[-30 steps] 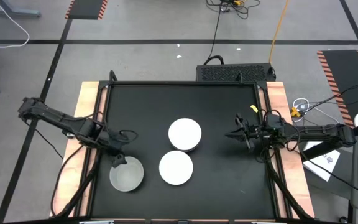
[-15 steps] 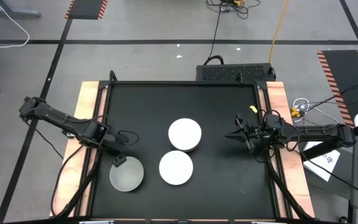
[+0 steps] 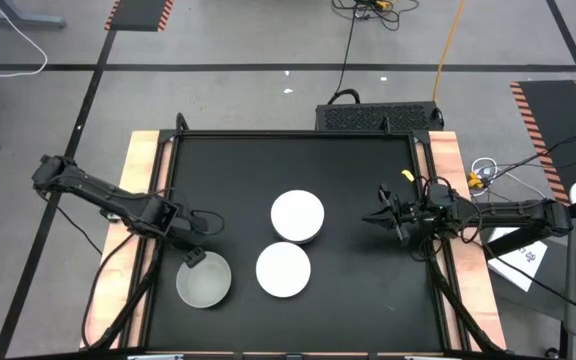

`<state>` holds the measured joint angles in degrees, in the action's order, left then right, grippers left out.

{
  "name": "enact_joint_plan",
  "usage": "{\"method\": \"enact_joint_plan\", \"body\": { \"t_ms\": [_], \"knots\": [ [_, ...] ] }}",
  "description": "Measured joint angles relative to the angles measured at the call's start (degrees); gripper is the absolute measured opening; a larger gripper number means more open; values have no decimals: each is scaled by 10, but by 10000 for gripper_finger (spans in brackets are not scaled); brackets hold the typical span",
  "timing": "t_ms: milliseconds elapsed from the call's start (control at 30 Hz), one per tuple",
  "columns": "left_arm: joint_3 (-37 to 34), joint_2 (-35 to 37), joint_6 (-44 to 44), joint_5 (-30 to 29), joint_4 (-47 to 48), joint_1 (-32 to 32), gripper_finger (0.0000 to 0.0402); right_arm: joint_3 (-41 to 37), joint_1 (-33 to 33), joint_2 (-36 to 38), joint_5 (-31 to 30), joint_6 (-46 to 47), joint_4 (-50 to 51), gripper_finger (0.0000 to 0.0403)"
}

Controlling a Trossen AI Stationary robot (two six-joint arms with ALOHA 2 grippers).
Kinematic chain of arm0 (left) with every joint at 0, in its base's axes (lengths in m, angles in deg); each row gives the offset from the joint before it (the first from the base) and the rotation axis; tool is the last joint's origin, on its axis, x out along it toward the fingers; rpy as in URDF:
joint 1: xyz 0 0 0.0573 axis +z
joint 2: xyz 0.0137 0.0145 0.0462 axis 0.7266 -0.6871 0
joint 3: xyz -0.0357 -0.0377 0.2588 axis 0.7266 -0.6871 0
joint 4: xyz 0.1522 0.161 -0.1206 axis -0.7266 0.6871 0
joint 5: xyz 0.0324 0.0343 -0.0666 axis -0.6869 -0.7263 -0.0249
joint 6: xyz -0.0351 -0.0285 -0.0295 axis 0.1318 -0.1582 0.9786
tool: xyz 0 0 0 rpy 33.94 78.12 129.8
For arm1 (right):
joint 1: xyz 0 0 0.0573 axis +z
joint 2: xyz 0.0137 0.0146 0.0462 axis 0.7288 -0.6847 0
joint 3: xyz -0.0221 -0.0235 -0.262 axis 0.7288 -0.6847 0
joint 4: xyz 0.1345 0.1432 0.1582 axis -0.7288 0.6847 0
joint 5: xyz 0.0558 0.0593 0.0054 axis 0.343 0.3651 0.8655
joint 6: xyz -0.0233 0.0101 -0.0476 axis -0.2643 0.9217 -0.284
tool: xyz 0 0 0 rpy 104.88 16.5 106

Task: Nest bowls inside each other
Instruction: Stack the gray bowl on the white bowl

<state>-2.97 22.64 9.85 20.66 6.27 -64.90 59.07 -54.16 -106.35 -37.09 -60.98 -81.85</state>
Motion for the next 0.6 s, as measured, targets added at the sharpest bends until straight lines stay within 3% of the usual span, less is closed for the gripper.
{"method": "enact_joint_plan", "body": {
  "t_ms": [600],
  "knots": [
    [0, -67, -32, 1, -72, 0, 254, 0, 0, 0, 0, 0, 2, 0]
  ]
}}
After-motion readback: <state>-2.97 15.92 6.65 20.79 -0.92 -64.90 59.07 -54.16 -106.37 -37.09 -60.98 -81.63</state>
